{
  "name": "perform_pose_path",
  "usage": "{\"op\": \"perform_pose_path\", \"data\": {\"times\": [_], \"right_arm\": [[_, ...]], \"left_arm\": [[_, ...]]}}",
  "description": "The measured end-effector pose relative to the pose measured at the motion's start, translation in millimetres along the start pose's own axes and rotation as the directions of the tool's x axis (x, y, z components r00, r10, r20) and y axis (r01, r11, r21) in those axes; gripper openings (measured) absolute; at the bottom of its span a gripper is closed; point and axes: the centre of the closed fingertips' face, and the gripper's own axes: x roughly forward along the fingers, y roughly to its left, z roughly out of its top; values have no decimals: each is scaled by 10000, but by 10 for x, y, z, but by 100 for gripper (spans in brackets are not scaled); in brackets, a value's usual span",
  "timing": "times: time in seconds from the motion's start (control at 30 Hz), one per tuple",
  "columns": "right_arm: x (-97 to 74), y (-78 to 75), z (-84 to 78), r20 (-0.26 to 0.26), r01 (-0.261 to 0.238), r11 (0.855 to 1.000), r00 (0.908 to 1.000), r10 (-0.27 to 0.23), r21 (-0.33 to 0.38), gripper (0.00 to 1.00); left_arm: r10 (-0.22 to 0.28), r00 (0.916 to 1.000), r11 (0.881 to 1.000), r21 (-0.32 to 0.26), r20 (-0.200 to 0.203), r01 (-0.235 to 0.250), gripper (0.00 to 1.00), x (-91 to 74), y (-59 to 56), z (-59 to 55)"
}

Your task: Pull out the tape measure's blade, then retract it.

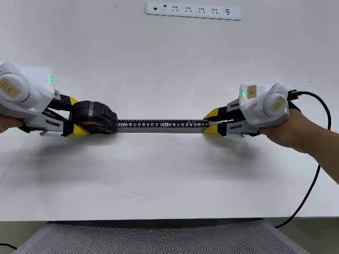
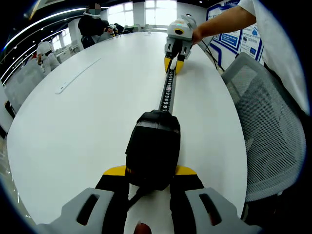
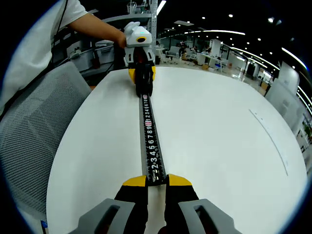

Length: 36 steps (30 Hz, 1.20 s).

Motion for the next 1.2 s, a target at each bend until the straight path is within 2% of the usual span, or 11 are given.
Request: {"op": "perform_pose_path", "data": {"times": [0.8,1.2], "right_arm": [[-282,-45,-275,-576,226,9997,9981,-218,137,8],[-325,-45,-309,-732,276,9993,9970,-256,257,8]], "left_arm": [[-4,10000,10000,-1,22,4,26,-1,-8,17],[43,10000,10000,83,-63,-42,26,6,-6,24]]}}
